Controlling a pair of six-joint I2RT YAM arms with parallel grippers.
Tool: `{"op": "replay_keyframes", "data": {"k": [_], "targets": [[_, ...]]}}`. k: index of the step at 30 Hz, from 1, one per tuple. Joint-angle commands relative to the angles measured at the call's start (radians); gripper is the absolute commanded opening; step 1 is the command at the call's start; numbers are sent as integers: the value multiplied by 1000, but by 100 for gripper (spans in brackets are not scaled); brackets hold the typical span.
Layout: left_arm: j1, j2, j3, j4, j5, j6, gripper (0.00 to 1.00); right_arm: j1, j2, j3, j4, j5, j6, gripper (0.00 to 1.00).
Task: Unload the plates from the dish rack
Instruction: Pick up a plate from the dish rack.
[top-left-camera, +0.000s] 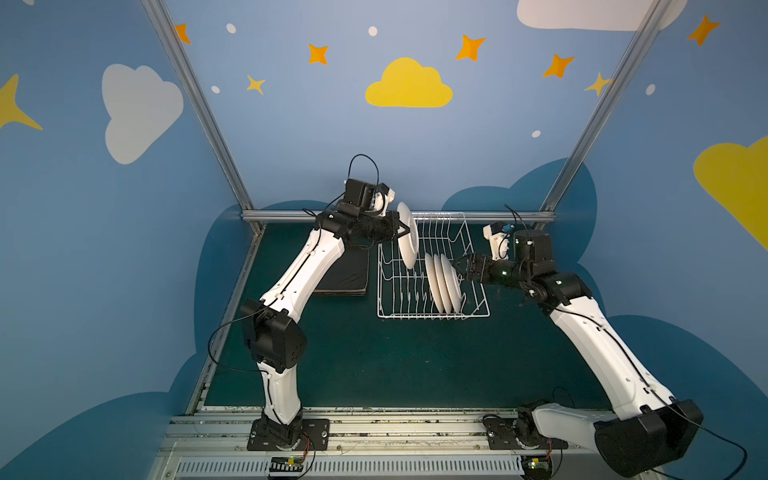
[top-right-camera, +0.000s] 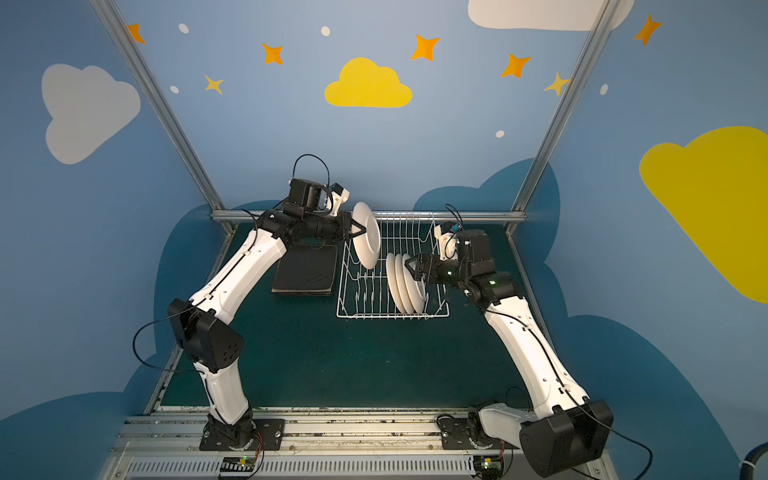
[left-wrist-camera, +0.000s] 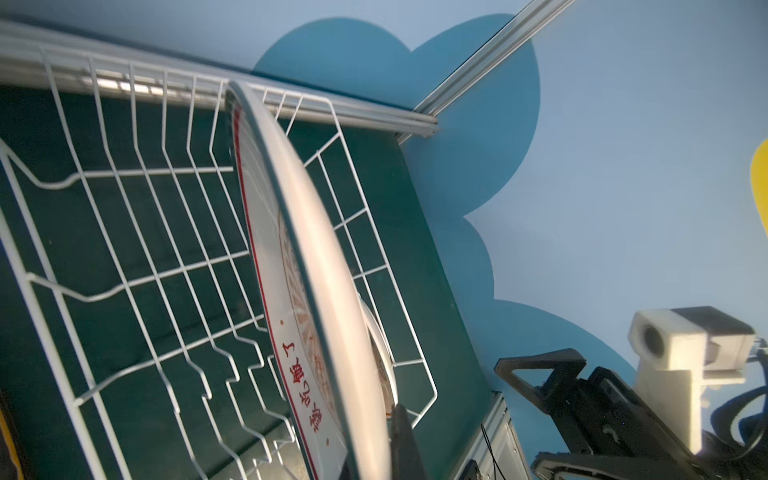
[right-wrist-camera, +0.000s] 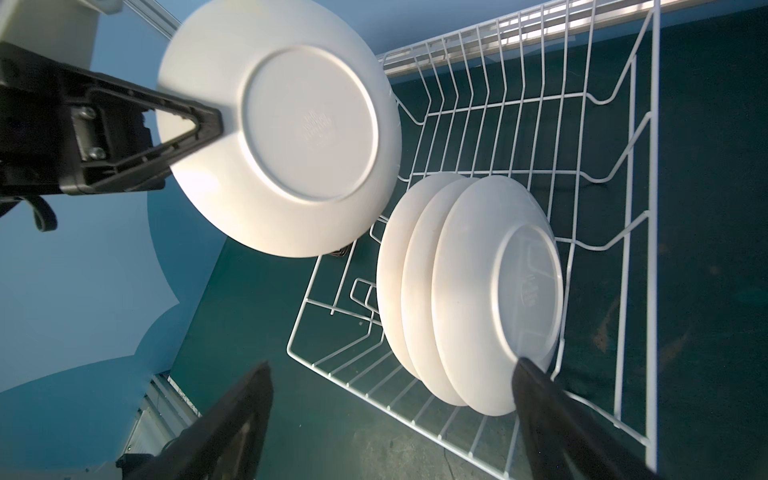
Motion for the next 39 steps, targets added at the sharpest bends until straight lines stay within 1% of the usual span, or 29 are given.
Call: {"op": "replay_keyframes", "data": {"k": [1,4,6,8,9,10,12,15,18,23,28,32,35,39], "targets": [[-24,-66,43,43,-52,186,3,-6,-17,17,31,3,20,90],[-48,-79,63,6,-174,334,3,-8,-16,22,39,-12,25,90],[-62,-94,58,8,-222,422,3,-10,-12,27,39,-24,34,90],[-84,-119,23,40,-321,500,3,-12,-10,30,49,-40,45,90],[-102,-139,-8,74,-404,535,3,-15,-8,30,57,-51,52,90],[-117,-160,-48,114,-464,578,3,-17,-7,33,64,-63,60,90],[-137,-197,-118,201,-535,651,3,-23,-4,41,73,-79,77,90],[-145,-235,-189,267,-551,746,3,-30,4,49,99,-117,103,90],[-151,-267,-261,314,-531,857,3,-39,17,76,100,-150,129,90],[-163,-305,-361,371,-558,1017,3,-46,55,126,127,-222,201,90],[-187,-367,-509,470,-559,1230,3,-45,92,160,168,-278,278,89],[-205,-401,-591,506,-551,1374,3,-40,124,196,144,-301,304,88],[-221,-419,-659,584,-584,1447,3,-37,145,207,148,-299,331,87],[-255,-425,-692,617,-633,1520,3,-30,184,233,134,-297,365,84]]}}
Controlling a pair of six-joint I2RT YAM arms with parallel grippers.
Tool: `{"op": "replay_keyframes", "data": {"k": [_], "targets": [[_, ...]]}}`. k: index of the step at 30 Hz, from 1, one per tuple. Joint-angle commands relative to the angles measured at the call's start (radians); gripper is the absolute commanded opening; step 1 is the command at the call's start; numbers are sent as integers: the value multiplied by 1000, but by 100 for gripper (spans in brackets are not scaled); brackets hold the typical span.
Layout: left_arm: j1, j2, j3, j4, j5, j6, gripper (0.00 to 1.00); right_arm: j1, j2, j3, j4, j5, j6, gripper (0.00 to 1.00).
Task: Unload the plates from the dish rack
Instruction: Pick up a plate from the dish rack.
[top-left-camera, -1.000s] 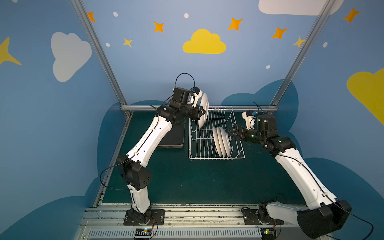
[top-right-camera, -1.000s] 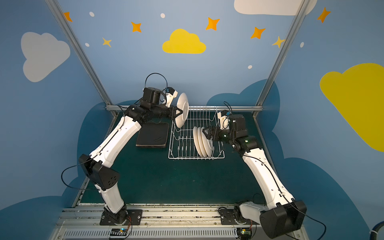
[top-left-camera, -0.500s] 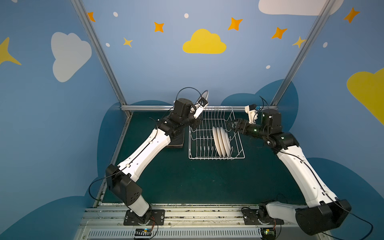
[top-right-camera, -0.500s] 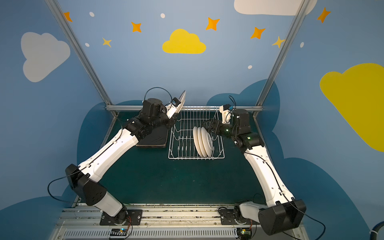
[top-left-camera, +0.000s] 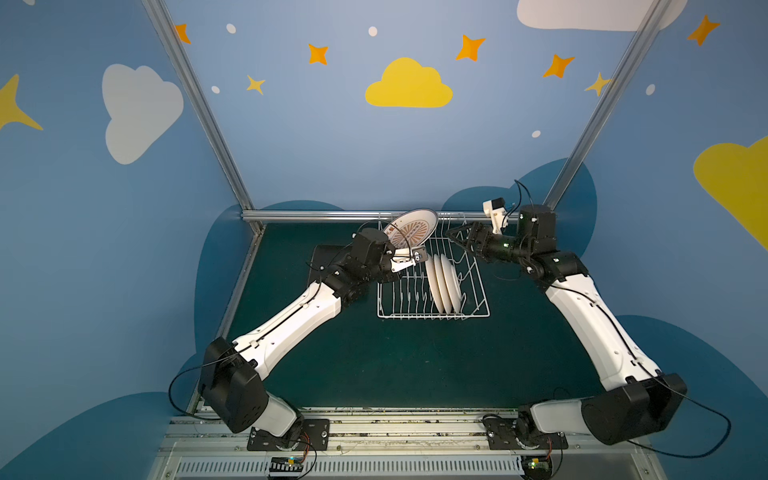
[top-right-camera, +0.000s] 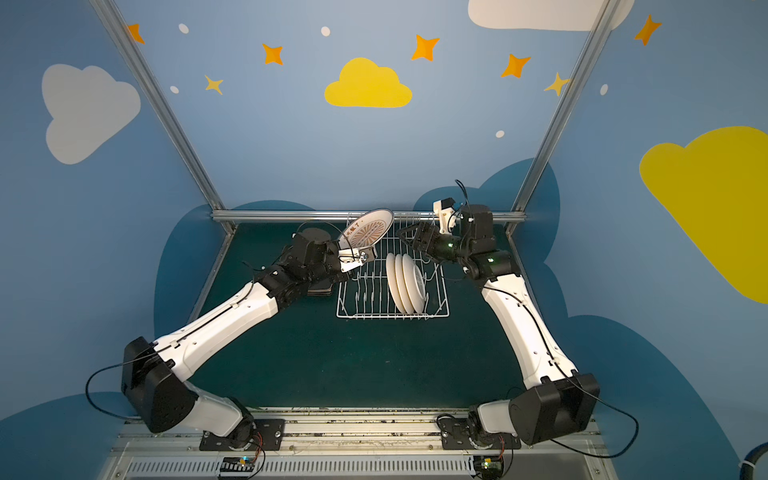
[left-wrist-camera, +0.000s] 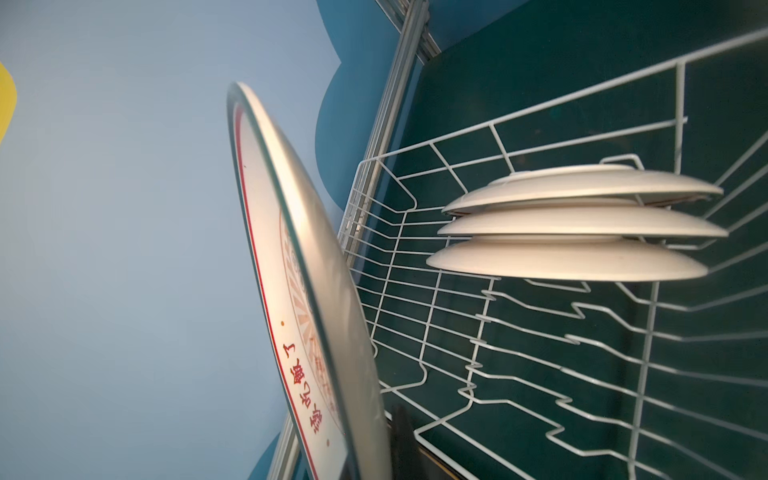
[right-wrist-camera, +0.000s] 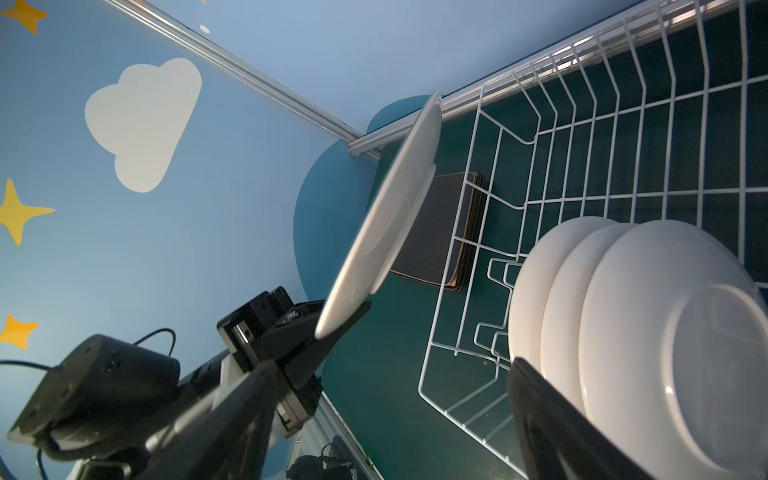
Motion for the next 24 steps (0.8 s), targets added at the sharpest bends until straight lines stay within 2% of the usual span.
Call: {"op": "replay_keyframes", "data": {"k": [1,9,14,18,24], "targets": [[-24,-41,-17,157,-57,127,3,12,27,40,1,-17,45,82],[-66,-31,-84,224,-117,272,3,38,96,91,-65,5,56,65],[-76,-18,-94,251,-145,326,3,47,130,104,-121,42,55,48],[-88,-17,-104,254,-133,346,3,55,156,118,-152,61,48,36],[-101,-11,-115,243,-132,353,3,61,179,126,-168,77,46,26]]}}
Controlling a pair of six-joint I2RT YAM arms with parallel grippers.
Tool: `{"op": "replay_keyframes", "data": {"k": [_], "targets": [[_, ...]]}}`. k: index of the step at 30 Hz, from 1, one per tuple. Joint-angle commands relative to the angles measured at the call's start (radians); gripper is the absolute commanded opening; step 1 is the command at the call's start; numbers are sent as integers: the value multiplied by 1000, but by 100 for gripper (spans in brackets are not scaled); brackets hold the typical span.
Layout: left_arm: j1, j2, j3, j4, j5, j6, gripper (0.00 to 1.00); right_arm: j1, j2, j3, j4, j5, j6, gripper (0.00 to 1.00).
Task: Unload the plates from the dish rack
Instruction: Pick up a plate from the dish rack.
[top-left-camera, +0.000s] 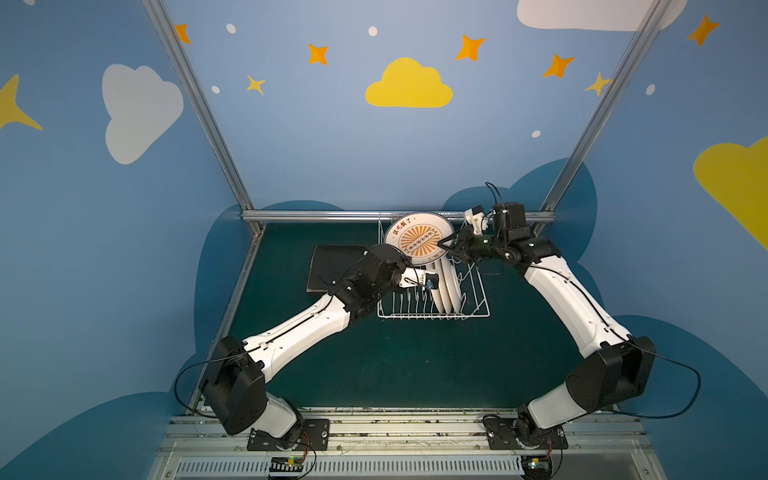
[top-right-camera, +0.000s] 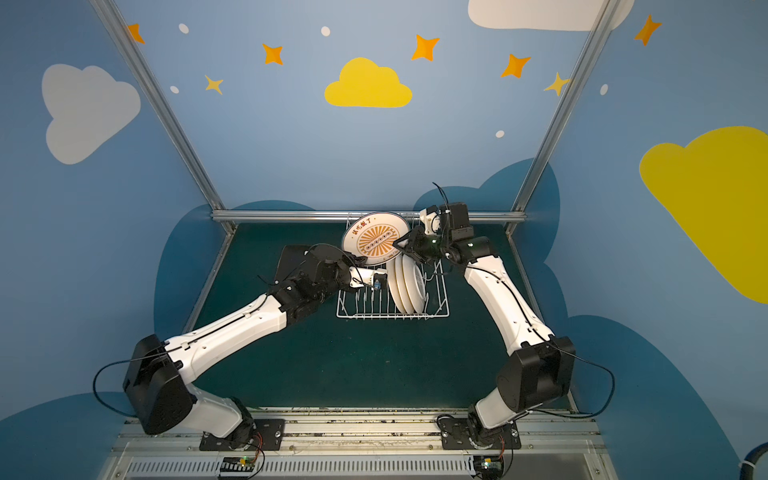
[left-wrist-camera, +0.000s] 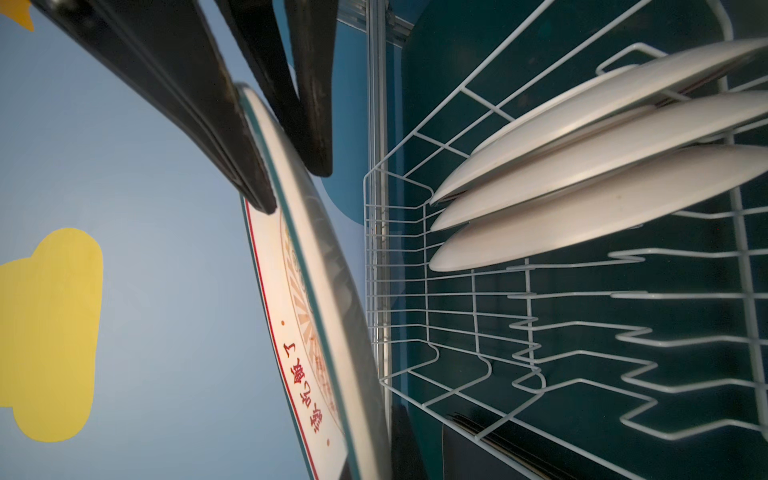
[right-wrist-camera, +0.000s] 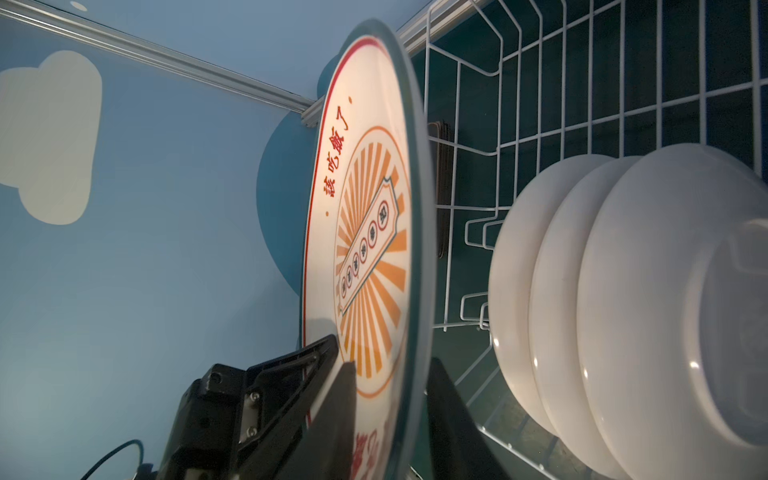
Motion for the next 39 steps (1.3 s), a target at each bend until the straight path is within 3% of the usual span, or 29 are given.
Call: {"op": "replay_keyframes", "data": {"k": [1,8,11,13,19,20,22,25,31,39], "targets": [[-7,-11,-2,73,-3,15,3,7,14,27,-18,16,-5,25],[-10,-4,-7,75,-21,14,6,4,28,16,33,-26,21,1],[-10,3,-4,68,-47,-5,11,0,21,4,56,-33,31,0],[-10,4,-7,68,-56,-15,25,-3,8,-13,89,-33,43,0],[0,0,-3,31,-69,-73,94,-33,-41,-87,231,-39,110,0],[7,-6,-1,21,-65,-99,99,-40,-47,-92,238,-39,112,0],[34,-29,11,-16,-35,-188,99,-52,-62,-102,255,-39,110,0],[109,-83,40,-101,86,-414,99,-70,-83,-117,271,-43,99,0],[335,-151,66,-174,488,-887,99,-95,-105,-160,283,-66,71,0],[562,-54,166,-168,996,-1348,99,-94,-118,-187,315,-115,14,0]]}}
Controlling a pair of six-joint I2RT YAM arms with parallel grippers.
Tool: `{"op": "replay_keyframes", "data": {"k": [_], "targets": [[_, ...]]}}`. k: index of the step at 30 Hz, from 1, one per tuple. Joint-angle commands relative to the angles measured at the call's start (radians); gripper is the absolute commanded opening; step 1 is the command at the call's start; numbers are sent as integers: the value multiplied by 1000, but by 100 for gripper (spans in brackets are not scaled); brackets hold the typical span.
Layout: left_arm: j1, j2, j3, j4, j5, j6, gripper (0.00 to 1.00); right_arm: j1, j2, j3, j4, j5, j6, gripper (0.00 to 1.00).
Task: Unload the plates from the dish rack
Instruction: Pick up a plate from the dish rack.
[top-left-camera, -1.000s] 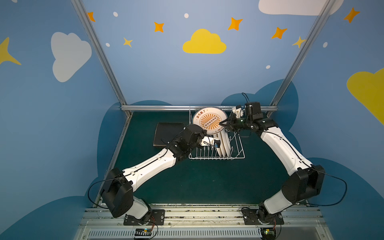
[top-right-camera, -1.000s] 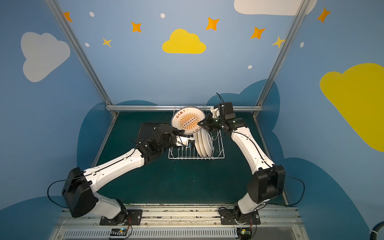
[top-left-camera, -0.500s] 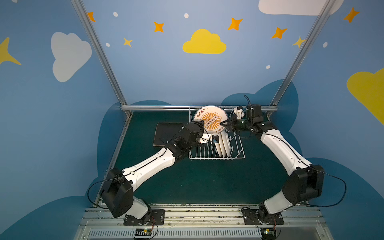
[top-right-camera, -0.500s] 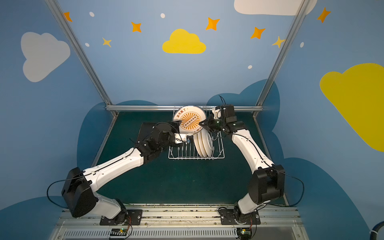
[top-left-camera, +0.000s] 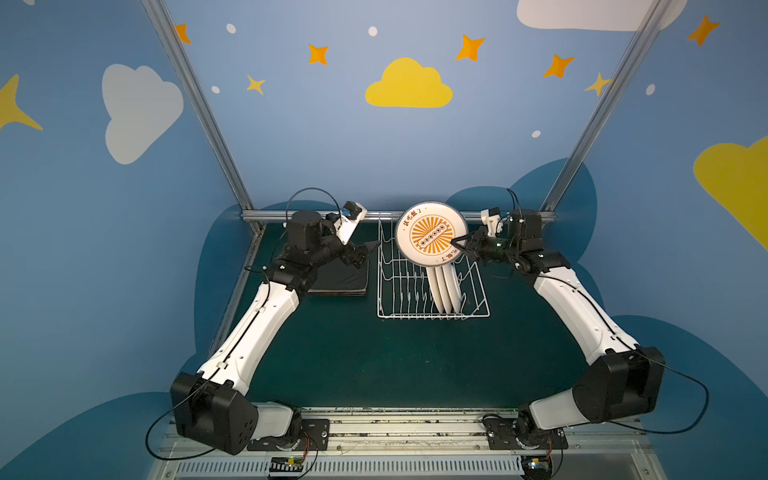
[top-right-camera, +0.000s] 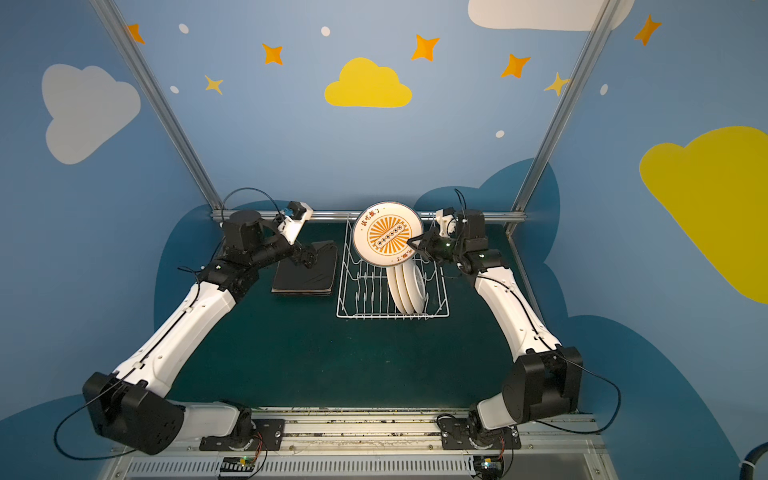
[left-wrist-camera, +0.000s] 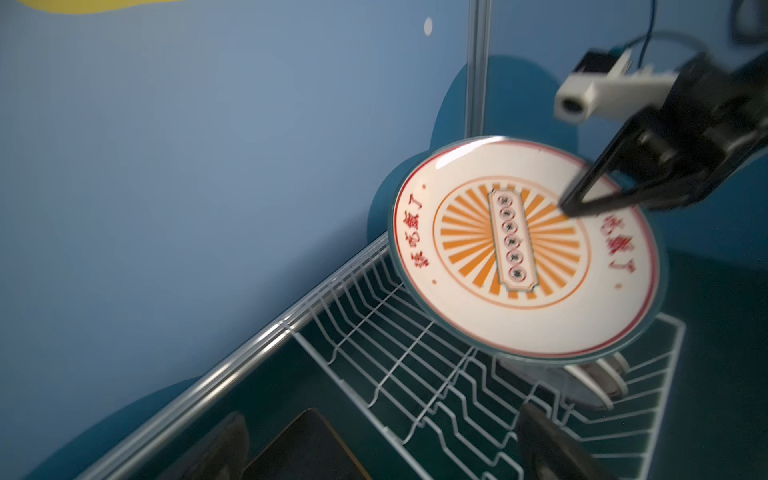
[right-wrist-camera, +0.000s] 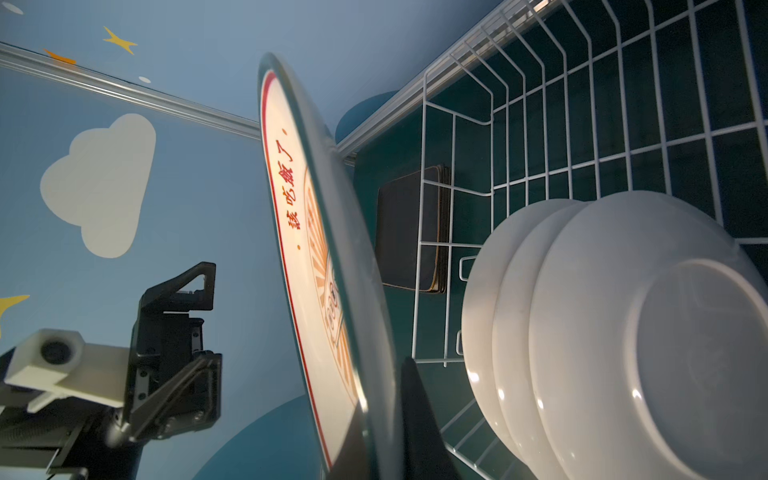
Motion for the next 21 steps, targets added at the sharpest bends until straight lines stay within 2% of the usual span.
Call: {"op": "replay_keyframes", "data": {"k": [1,5,10,16,21], "targets": [[51,82,64,-29,328,-302,99,0,-38,-10,89,-58,-42,0],[55,187,160,-118,442,-350,99,4,-51,-35,127,-63,-63,0],[45,291,242,-168,524,-422,99,20,-63,-48,121,-55,-118,0],[0,421,376,-299,563,-432,99,34,-64,-65,142,-60,-136,0],[-43,450,393,-280,569,-416,97,39,-56,-58,128,-70,-147,0]]}}
